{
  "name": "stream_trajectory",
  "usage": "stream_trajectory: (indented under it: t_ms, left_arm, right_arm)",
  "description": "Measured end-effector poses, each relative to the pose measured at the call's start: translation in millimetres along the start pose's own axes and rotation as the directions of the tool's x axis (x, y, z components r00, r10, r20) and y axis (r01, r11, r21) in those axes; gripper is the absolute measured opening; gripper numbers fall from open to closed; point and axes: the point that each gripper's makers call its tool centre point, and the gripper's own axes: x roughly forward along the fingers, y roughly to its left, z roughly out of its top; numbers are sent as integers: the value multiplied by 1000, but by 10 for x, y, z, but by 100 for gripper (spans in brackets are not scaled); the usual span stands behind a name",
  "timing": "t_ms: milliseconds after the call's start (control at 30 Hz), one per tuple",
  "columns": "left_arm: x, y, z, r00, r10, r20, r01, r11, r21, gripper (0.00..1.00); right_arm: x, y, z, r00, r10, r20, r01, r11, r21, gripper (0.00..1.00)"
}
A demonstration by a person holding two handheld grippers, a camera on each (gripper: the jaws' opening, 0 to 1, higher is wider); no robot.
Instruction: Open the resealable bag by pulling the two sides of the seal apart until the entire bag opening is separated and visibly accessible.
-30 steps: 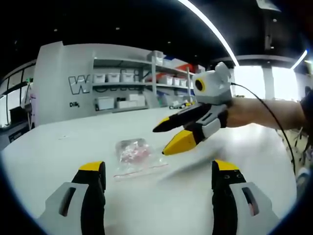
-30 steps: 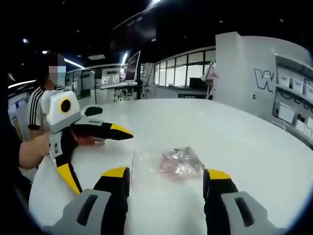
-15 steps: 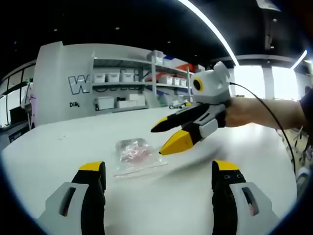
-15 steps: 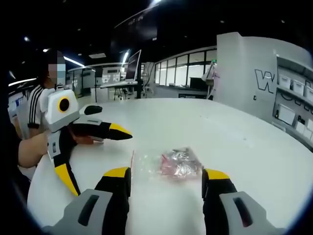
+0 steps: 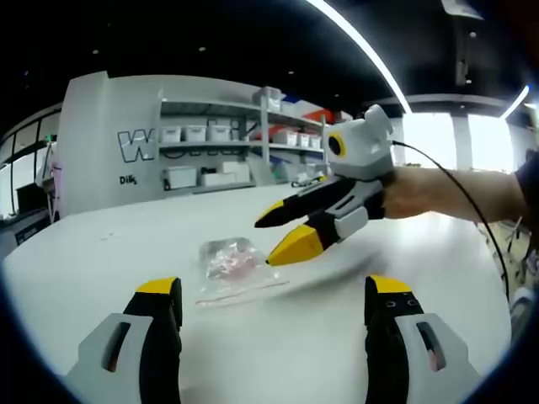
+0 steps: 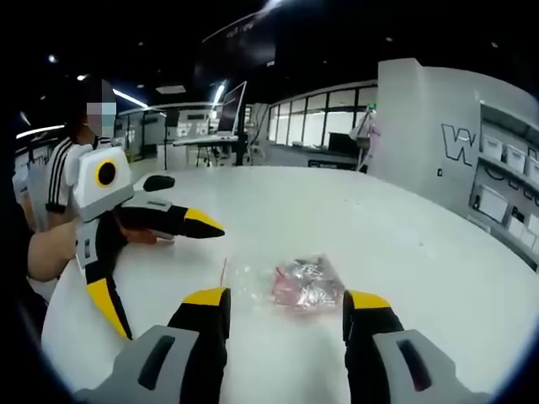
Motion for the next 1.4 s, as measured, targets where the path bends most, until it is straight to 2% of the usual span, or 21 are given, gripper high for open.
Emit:
stream_trajectory:
  t_ms: [233,1400]
  left_arm:
    - [2,-4,-3,1000,1,-2,-1,1000,1,88]
    - [12,4,-6,1000,1,-6,-1,1000,4,88]
  right_arm:
    - [19,-50,1,1000,-19,-14,19,999,-47,50]
    - [150,-27,0,999,-9,-33,6,997,-81,46]
